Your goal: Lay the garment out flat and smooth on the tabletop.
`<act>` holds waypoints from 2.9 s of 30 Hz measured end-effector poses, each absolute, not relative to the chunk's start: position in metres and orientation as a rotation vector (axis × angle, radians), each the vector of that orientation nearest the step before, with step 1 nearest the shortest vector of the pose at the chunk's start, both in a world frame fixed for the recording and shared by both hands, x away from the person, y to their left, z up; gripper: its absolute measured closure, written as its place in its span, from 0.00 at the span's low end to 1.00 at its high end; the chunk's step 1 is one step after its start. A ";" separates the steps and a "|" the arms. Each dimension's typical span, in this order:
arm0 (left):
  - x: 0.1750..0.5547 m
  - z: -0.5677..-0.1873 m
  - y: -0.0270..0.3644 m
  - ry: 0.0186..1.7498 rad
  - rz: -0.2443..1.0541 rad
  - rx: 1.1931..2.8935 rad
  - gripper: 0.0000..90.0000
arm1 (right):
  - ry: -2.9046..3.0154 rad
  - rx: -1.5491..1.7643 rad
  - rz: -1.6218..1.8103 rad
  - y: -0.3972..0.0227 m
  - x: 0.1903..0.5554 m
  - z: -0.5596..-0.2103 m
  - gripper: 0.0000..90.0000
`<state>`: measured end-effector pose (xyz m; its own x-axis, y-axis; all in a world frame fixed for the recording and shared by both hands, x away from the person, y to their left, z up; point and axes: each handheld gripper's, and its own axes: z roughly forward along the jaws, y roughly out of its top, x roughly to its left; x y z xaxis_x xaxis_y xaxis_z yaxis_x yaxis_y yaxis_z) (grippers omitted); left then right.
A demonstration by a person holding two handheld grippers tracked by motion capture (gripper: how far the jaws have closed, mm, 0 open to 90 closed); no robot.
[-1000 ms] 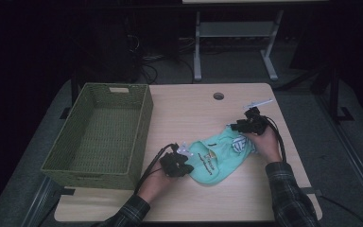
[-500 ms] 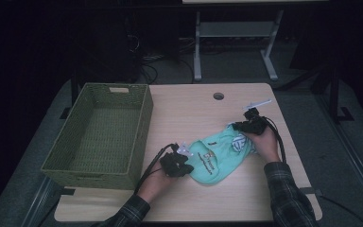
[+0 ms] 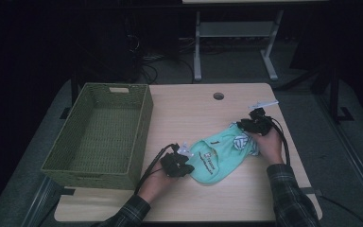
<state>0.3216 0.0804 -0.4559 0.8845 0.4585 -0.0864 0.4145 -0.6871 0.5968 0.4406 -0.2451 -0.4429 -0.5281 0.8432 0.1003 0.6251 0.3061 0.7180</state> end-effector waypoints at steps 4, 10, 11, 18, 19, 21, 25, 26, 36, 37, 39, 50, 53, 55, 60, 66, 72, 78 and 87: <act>0.321 -0.456 0.080 0.624 0.097 2.420 0.98 | 2.254 1.300 1.075 -0.249 0.425 -0.429 0.83; 0.321 -0.456 0.081 0.623 0.096 2.428 0.98 | 2.282 1.258 1.099 -0.249 0.398 -0.419 1.00; 0.321 -0.456 0.081 0.624 0.095 2.426 0.98 | 2.293 1.266 1.111 -0.249 0.394 -0.419 1.00; 0.322 -0.455 0.081 0.617 0.090 2.435 0.98 | 2.345 1.219 1.161 -0.242 0.368 -0.425 1.00; 0.323 -0.455 0.081 0.618 0.090 2.435 0.98 | 2.350 1.196 1.186 -0.240 0.359 -0.427 1.00; 0.322 -0.455 0.081 0.618 0.089 2.435 0.98 | 2.349 1.187 1.209 -0.239 0.355 -0.428 1.00; 0.322 -0.455 0.081 0.622 0.085 2.434 0.98 | 2.387 1.149 1.245 -0.232 0.334 -0.432 1.00; 0.322 -0.455 0.081 0.622 0.085 2.434 0.98 | 2.387 1.149 1.245 -0.232 0.334 -0.432 1.00; 0.321 -0.456 0.081 0.625 0.092 2.424 0.98 | 2.480 1.123 1.200 -0.212 0.301 -0.456 1.00; 0.321 -0.456 0.081 0.622 0.092 2.424 0.98 | 2.481 1.124 1.195 -0.210 0.299 -0.458 1.00; 0.322 -0.456 0.082 0.624 0.082 2.416 0.98 | 2.478 1.118 1.184 -0.210 0.296 -0.464 1.00; 0.331 -0.449 0.075 0.595 0.065 2.427 0.96 | 2.472 1.104 1.126 -0.205 0.293 -0.474 1.00; 0.341 -0.442 0.067 0.592 0.074 2.409 0.96 | 2.472 1.094 1.124 -0.205 0.293 -0.474 1.00; 0.351 -0.438 0.061 0.569 0.089 2.422 0.96 | 2.472 1.101 1.121 -0.205 0.293 -0.474 1.00; 0.376 -0.433 0.045 0.552 0.111 2.413 0.96 | 2.470 1.131 1.126 -0.204 0.293 -0.474 1.00; 0.404 -0.427 0.031 0.545 0.128 2.393 0.98 | 2.477 1.148 1.114 -0.204 0.293 -0.473 1.00; 0.423 -0.431 0.011 0.519 0.116 2.395 1.00 | 2.476 1.156 1.115 -0.205 0.294 -0.473 1.00; 0.437 -0.447 0.004 0.560 0.104 2.388 1.00 | 2.470 1.161 1.115 -0.203 0.294 -0.473 1.00; 0.443 -0.459 0.007 0.607 0.099 2.418 1.00 | 2.472 1.155 1.090 -0.202 0.293 -0.472 1.00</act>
